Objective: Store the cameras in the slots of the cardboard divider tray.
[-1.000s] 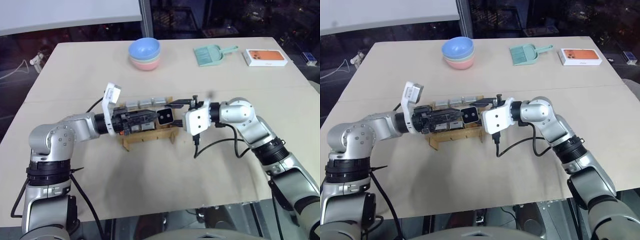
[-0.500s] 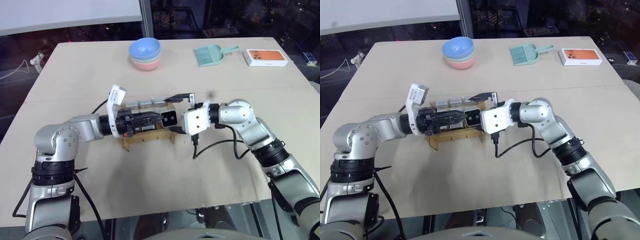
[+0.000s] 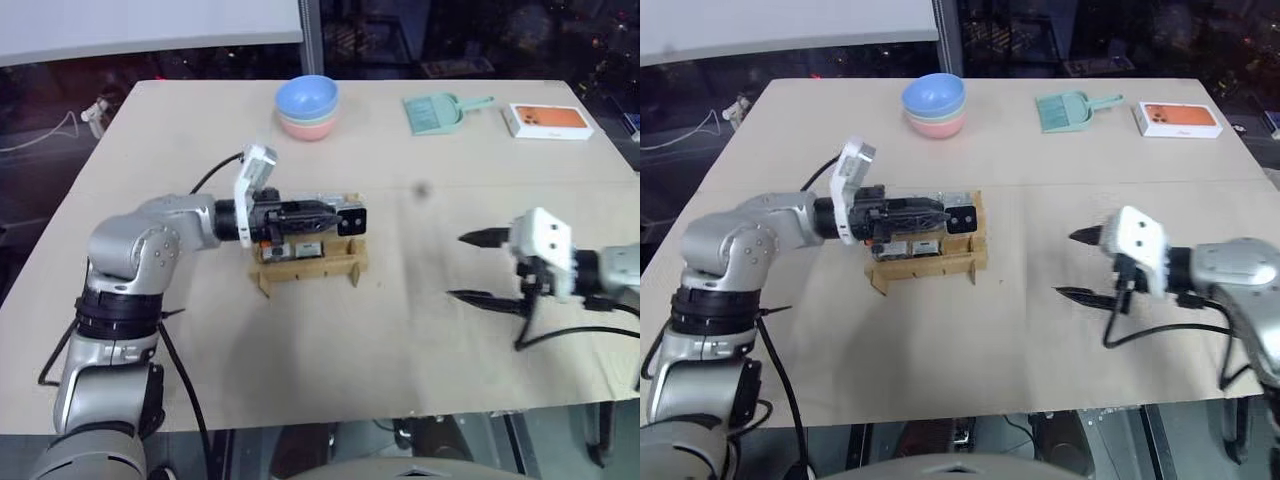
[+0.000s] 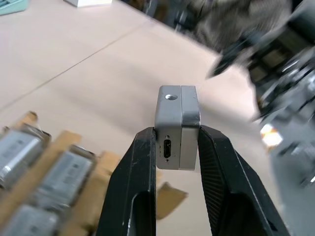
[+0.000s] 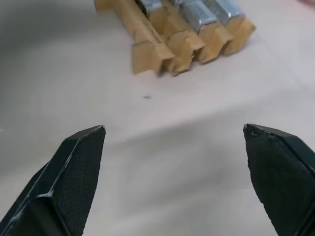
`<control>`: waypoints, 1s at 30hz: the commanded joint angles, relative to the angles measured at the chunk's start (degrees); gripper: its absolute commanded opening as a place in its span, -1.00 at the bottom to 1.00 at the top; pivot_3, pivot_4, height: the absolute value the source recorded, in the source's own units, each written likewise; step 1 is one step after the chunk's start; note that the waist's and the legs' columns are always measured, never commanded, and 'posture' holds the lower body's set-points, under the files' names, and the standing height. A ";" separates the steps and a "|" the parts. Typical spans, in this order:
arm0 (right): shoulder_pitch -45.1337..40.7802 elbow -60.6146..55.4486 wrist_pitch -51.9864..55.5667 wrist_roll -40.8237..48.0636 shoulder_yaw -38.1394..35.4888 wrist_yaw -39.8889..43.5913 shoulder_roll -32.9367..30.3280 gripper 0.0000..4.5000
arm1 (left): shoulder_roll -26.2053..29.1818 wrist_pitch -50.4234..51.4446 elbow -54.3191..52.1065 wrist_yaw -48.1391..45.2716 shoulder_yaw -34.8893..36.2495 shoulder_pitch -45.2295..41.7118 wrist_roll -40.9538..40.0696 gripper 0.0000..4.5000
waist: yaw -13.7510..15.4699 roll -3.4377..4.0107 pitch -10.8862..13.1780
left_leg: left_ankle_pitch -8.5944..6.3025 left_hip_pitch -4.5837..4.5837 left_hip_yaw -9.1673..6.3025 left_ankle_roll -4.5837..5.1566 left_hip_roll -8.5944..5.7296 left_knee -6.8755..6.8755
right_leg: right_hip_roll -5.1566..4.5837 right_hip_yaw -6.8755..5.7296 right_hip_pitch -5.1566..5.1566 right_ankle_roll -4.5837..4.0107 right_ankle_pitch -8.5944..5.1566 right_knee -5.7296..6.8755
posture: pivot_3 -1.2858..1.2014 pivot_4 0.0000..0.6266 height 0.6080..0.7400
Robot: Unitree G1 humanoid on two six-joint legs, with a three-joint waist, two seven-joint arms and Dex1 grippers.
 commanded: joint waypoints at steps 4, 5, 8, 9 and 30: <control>7.93 -8.17 15.41 23.04 -22.67 -3.63 -3.59 0.97 | 3.02 -5.45 4.21 -6.65 -9.08 -7.95 10.41 -0.73 | 0.11 -0.04 0.01 | 0.00 -0.05 0.00 0.00 0.01 0.02 | 0.02 0.02 0.00 0.04 0.01 -0.01 | 0.03 -0.52 1.00; 8.47 -8.63 16.08 24.86 -24.50 -4.98 -3.70 0.97 | 3.53 -6.16 4.93 -7.91 -10.39 -9.17 11.84 -0.73 | 0.11 -0.04 0.01 | 0.00 -0.06 -0.01 0.01 0.01 0.02 | 0.02 0.03 -0.01 0.05 0.01 -0.02 | 0.03 -0.52 1.00; 10.49 -10.30 17.13 29.50 -27.54 -8.47 -4.15 0.97 | 5.22 -7.60 6.57 -11.97 -14.50 -12.13 15.93 -0.73 | 0.16 -0.06 0.01 | -0.01 -0.08 -0.01 0.01 0.01 0.02 | 0.02 0.03 -0.01 0.06 0.01 -0.04 | 0.03 -0.52 1.00; 10.95 -10.62 17.07 30.58 -27.84 -9.57 -4.31 0.97 | 5.67 -8.82 7.01 -13.21 -15.64 -12.72 17.41 -0.73 | 0.18 -0.06 0.01 | -0.01 -0.09 -0.01 0.02 0.01 0.02 | 0.02 0.01 -0.01 0.06 0.01 -0.04 | 0.03 -0.52 1.00; 15.14 -10.73 11.56 36.51 -28.22 -18.68 -7.44 0.97 | -0.19 -23.60 23.36 -26.49 -33.23 -26.82 44.44 -0.73 | -0.20 -0.15 -0.08 | -0.02 -0.04 -0.03 0.05 0.07 0.06 | 0.12 0.12 -0.01 0.31 -0.10 -0.01 | 0.03 -0.52 1.00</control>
